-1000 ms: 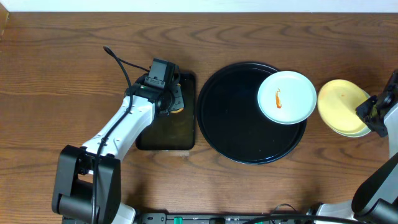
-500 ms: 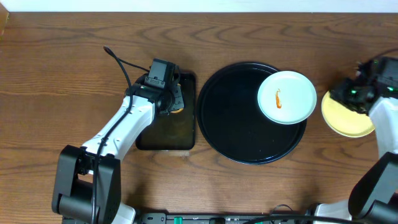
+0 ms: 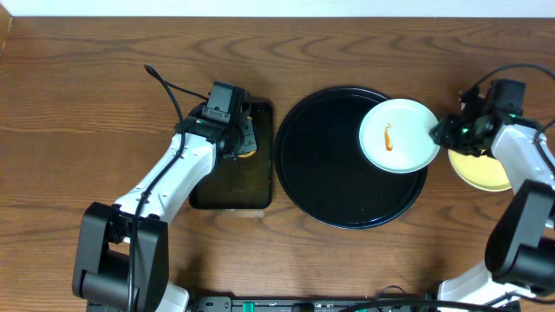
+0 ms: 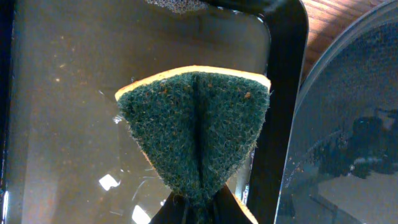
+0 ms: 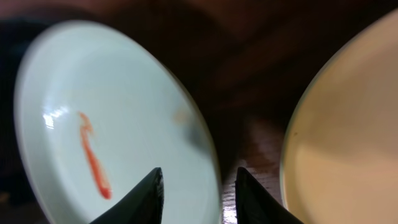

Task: Clean dirty plates on tray and stack at the side
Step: 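Grasp the dirty pale green plate rim with the right gripper, pull forward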

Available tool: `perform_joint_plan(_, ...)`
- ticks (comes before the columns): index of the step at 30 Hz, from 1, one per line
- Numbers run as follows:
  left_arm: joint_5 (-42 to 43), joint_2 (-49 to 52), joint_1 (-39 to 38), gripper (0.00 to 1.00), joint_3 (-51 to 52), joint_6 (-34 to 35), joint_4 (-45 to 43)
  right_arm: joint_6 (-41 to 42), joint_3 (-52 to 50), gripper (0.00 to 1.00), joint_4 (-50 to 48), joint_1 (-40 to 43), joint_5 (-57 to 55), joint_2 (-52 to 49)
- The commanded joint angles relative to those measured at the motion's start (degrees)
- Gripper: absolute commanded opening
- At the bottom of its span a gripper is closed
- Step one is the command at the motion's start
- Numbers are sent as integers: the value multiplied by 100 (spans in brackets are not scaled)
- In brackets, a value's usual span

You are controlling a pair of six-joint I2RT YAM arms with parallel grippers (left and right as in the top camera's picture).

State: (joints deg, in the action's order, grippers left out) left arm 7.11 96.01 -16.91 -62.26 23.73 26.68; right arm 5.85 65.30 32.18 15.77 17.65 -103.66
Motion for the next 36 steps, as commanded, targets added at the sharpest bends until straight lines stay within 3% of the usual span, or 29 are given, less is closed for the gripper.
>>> perform_joint_plan(1,-79,-52,13,8,28,-79,9,-356,-39,24,-11,-127,592,-203)
perform_joint_plan(11,-79,-52,13,8,28,-79,9,-487,-39,3,2,-575,573,-203)
perform_joint_plan(14,-79,-52,13,8,28,-79,9,-485,-39,1,0,-732,573,-203)
perform_joint_plan(17,-79,-52,13,8,28,-79,9,-487,-39,2,33,-890,570,-203)
perform_joint_plan(19,-79,-52,13,8,28,-79,9,-485,-39,13,96,-1008,546,-203)
perform_joint_plan(26,-79,-52,13,8,28,-79,7,-269,-39,14,590,-1176,-439,-203)
perform_joint_plan(36,-79,-52,13,8,28,-79,7,-118,-39,21,769,-1220,-170,-203)
